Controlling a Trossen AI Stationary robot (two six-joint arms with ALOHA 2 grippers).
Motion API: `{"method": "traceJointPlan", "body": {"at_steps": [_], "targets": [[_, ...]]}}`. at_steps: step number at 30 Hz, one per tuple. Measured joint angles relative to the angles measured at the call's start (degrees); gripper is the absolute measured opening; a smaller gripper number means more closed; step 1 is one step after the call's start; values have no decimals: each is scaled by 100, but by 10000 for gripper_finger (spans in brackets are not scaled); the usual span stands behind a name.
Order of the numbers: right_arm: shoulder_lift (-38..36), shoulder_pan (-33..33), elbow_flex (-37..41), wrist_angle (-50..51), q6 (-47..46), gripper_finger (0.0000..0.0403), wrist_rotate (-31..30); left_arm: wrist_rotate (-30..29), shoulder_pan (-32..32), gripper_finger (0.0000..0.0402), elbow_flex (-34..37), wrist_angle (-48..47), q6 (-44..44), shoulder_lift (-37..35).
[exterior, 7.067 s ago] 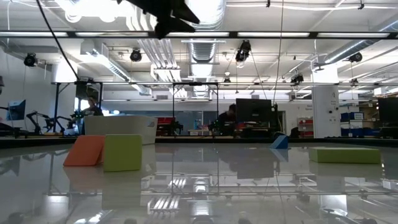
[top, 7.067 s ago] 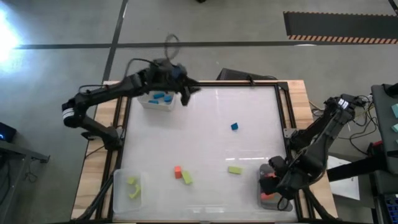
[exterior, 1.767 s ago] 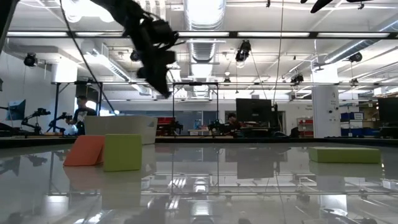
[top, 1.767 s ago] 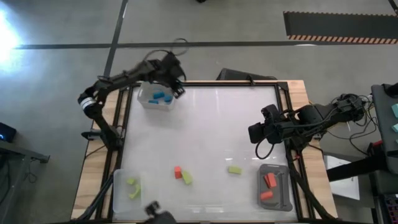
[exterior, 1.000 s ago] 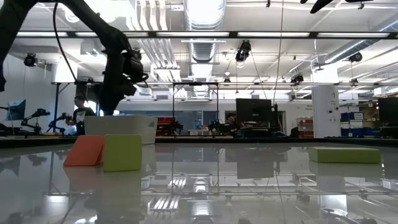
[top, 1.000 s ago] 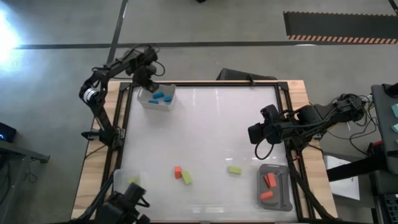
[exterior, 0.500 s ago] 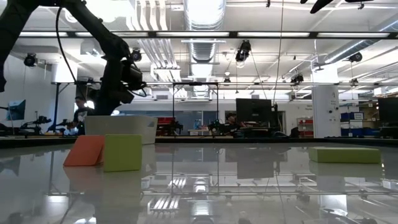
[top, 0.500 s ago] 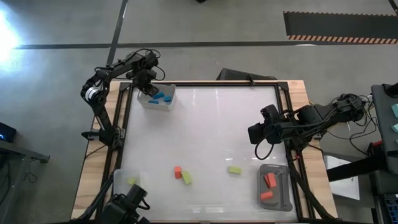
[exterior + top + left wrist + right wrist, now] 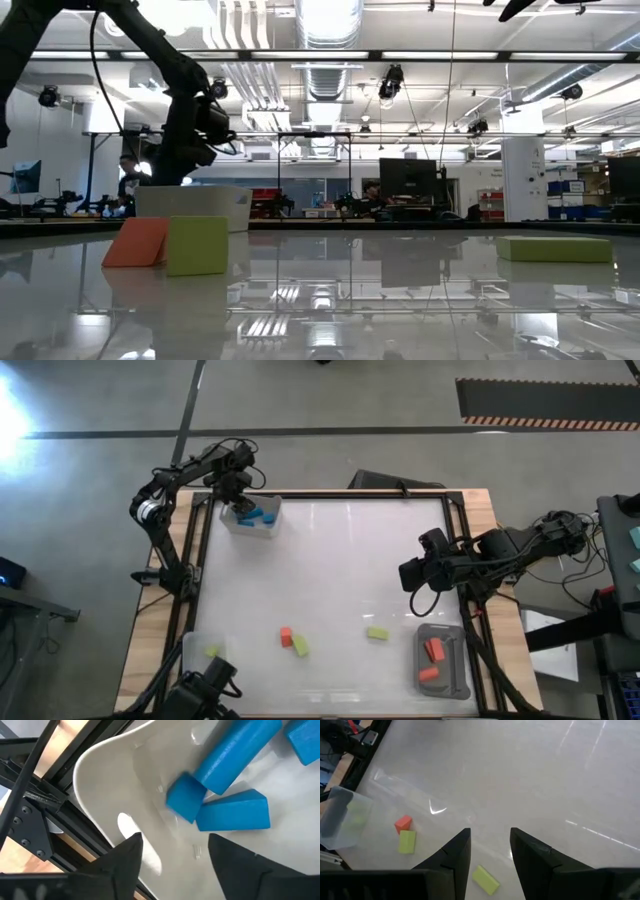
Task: Sort & place blocks by color
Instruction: Put the green block into the transparent bin
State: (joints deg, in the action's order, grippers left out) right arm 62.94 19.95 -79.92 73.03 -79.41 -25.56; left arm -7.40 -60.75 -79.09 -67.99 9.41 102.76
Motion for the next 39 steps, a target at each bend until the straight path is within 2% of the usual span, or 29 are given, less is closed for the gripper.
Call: {"method": "traceJointPlan", "body": {"at_steps": [3, 8, 13, 16, 22, 25, 29, 33, 39], "targets": [[0, 1, 0, 0, 32, 127, 0, 2, 2, 225, -19, -36, 0, -11], [0, 1, 0, -2, 68, 127, 58, 115, 131, 230, -280, -463, -1, -252], [42, 2, 0, -138, 435, 127, 209, 140, 578, 230, -565, -878, -92, -904], [110, 4, 0, -296, 815, 127, 293, 286, 1027, 230, -679, -903, -605, -1473], [379, 28, 0, -801, 1754, 127, 924, 870, 2313, 231, -715, -565, -2106, -2724], [568, 79, 0, -1125, 2244, 127, 1300, 899, 3159, 231, -698, -221, -3018, -3265], [845, 216, 0, -1400, 2747, 127, 1419, 855, 4389, 231, -686, 489, -4182, -3780], [1129, 373, 0, -1584, 3379, 127, 1513, 627, 5566, 231, -684, 1276, -4909, -3973], [1654, 653, 0, -1860, 4117, 127, 1574, 2, 6870, 231, -682, 2135, -4990, -3848]]}}
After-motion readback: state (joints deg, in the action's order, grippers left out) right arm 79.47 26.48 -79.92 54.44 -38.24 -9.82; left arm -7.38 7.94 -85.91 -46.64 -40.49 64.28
